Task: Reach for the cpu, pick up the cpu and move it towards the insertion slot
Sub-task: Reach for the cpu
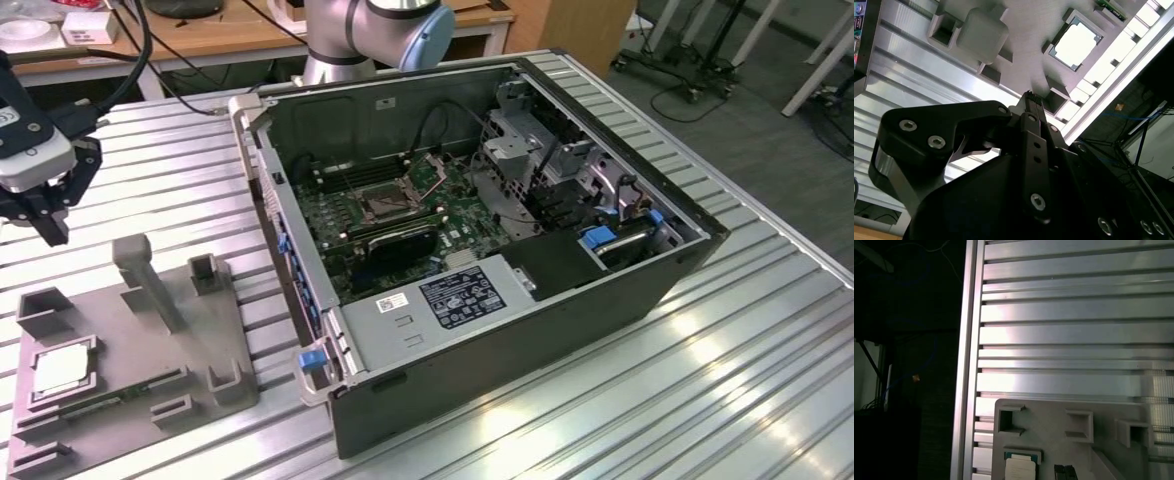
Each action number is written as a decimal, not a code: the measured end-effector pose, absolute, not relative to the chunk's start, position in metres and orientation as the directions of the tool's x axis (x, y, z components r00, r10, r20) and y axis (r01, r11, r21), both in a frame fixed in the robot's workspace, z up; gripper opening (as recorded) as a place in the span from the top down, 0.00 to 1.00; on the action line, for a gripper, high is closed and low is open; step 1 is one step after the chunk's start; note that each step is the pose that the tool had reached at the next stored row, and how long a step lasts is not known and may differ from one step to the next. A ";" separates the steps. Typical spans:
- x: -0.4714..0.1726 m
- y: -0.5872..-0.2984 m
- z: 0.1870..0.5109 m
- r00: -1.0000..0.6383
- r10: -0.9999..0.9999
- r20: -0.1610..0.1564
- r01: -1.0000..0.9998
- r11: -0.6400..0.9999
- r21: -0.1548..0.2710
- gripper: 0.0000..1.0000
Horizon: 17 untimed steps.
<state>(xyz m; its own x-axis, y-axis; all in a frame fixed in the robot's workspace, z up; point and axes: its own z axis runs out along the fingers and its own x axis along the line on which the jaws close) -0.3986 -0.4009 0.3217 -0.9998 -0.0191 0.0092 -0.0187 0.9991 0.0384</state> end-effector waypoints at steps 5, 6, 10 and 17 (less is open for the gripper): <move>-0.399 -0.401 0.321 -1.000 -0.019 0.009 -0.019 0.999 0.038 0.90; -0.399 -0.401 0.320 -1.000 -0.019 0.009 -0.019 0.999 0.038 0.90; -0.399 -0.401 0.317 -1.000 -0.019 0.009 -0.019 0.999 0.038 0.90; -0.400 -0.401 0.312 -1.000 -0.019 0.009 -0.019 0.999 0.038 0.90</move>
<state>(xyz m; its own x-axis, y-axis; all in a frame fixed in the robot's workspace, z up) -0.4000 -0.4009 0.3115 -0.9998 -0.0192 0.0092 -0.0188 0.9991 0.0384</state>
